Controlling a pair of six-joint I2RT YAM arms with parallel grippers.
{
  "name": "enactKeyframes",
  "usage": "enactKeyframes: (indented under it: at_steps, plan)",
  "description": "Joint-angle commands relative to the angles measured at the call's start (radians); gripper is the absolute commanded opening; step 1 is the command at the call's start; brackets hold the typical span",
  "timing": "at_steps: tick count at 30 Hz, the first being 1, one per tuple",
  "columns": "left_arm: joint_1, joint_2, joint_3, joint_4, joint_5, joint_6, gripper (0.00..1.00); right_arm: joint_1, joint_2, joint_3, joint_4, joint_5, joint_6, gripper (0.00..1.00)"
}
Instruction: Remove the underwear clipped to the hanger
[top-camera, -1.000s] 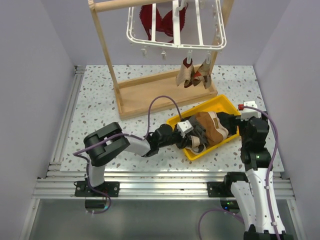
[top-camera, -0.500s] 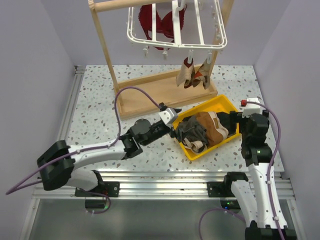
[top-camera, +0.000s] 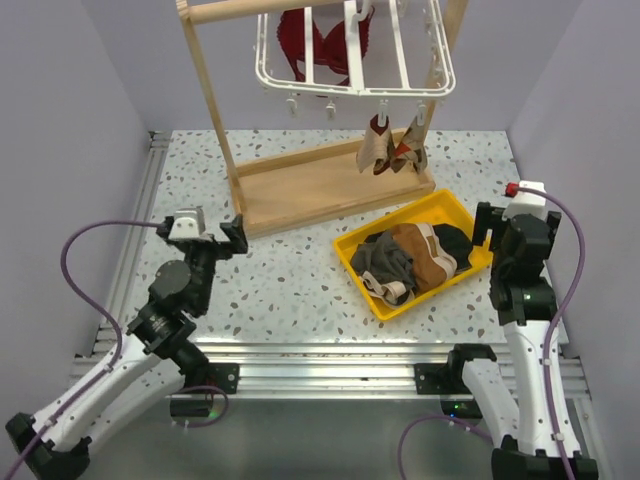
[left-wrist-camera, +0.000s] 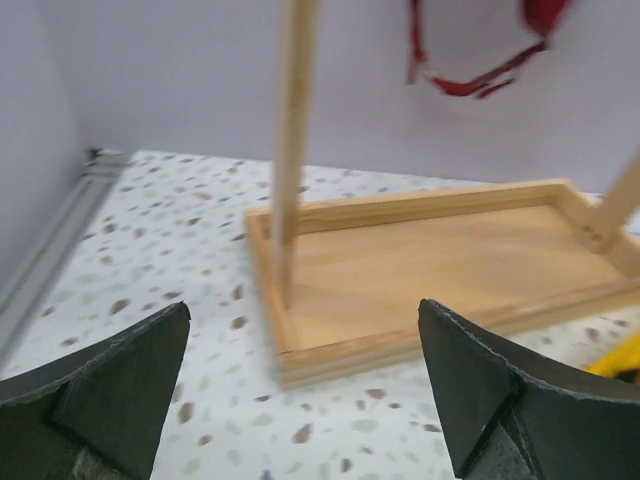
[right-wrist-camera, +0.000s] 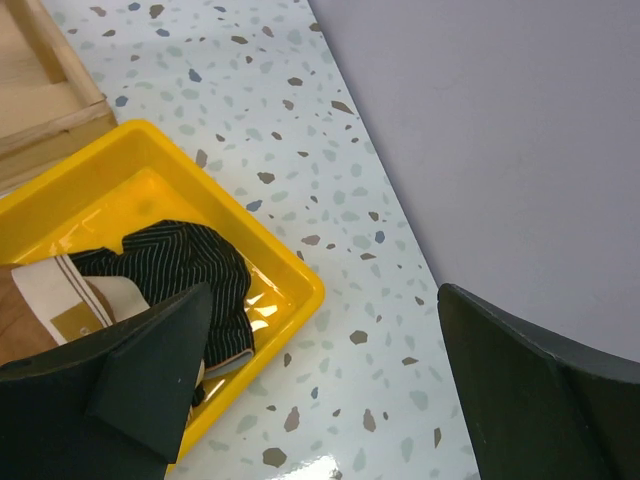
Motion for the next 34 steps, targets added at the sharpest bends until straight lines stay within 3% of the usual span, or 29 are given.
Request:
enactKeyframes:
  at_steps: [1,6,8,14,34]
  plan:
    - [0.185,0.034,0.023,-0.234,-0.032,-0.068,1.0,-0.006,0.019,0.007,0.054,0.139,0.12,0.99]
    - [0.455,0.198,0.046,-0.288,0.123,-0.163,1.0,-0.006,0.007,-0.025,0.083,0.174,0.156,0.99]
    - [0.486,0.192,0.038,-0.262,0.151,-0.173,1.0,-0.006,0.004,-0.036,0.102,0.167,0.158,0.99]
    - [0.497,0.103,-0.012,-0.209,0.139,-0.145,1.0,-0.006,0.051,-0.036,0.099,0.197,0.169,0.99]
    - [0.496,0.092,-0.031,-0.177,0.165,-0.101,1.0,-0.005,0.073,-0.085,0.146,0.155,0.181,0.99]
